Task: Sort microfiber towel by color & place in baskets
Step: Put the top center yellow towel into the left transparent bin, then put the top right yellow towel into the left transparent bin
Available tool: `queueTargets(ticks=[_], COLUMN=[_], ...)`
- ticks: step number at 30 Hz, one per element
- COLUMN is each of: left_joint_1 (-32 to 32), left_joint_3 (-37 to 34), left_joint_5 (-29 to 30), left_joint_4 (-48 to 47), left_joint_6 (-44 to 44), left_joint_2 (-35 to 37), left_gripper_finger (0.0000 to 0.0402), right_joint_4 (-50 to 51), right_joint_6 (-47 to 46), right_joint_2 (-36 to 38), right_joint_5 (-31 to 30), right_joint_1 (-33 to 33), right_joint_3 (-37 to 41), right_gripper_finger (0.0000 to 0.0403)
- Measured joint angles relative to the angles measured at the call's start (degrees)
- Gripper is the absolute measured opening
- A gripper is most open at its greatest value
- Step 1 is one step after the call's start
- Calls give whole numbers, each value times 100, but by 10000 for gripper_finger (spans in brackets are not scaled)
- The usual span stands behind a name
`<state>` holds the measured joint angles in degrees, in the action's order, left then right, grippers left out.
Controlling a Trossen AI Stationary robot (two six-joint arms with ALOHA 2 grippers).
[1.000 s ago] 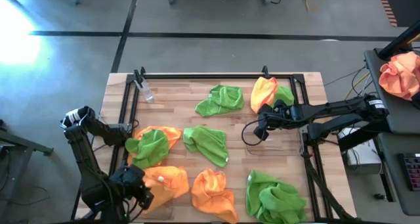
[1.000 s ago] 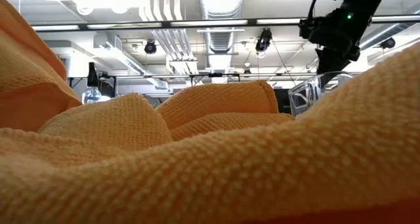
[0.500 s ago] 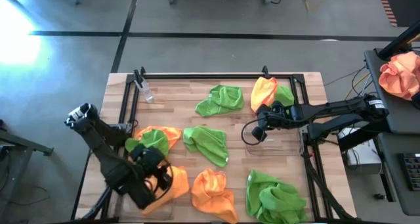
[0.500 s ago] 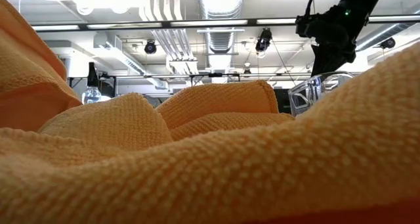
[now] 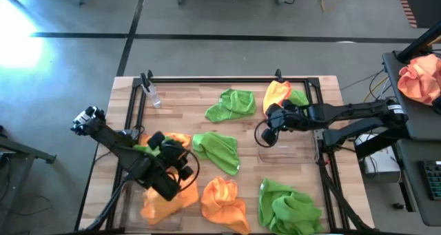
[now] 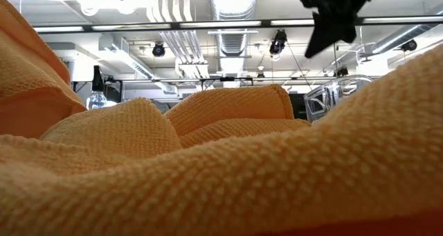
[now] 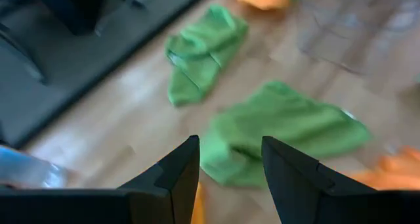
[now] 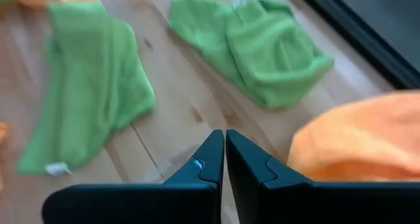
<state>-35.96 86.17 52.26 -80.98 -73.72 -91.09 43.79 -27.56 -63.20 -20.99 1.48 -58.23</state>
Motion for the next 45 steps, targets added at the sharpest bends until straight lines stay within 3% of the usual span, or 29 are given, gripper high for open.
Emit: queueTargets(ticks=[10, 14, 20, 27, 34, 37, 45], left_joint_1=[1448, 2014, 2639, 3041, 3477, 3650, 3905], left_joint_3=[-90, -213, -666, -1314, -2460, -2842, -3470], left_joint_5=[285, 191, -757, -1268, -2285, -2594, -2786], left_joint_4=[235, 1345, 3841, 4422, 6501, 6976, 7121], left_joint_6=[2022, 3427, 5585, 5819, 6062, 6063, 6079], left_joint_2=[14, 35, 92, 405, 1045, 1301, 1788], left_gripper_finger=[149, 149, 149, 149, 149, 149, 149], right_joint_4=[-22, -42, -35, -36, 11, 156, 1506], right_joint_6=[508, 532, 514, 512, 557, 538, -121], right_joint_2=[0, 0, 0, 0, 0, 0, 0], right_joint_5=[-482, -634, -636, -467, -305, -444, -763], right_joint_1=[0, 0, 0, -2, -2, -2, -2], right_joint_3=[-828, -977, -970, -943, -917, -917, -1127], right_gripper_finger=[13, 13, 13, 13, 13, 13, 13])
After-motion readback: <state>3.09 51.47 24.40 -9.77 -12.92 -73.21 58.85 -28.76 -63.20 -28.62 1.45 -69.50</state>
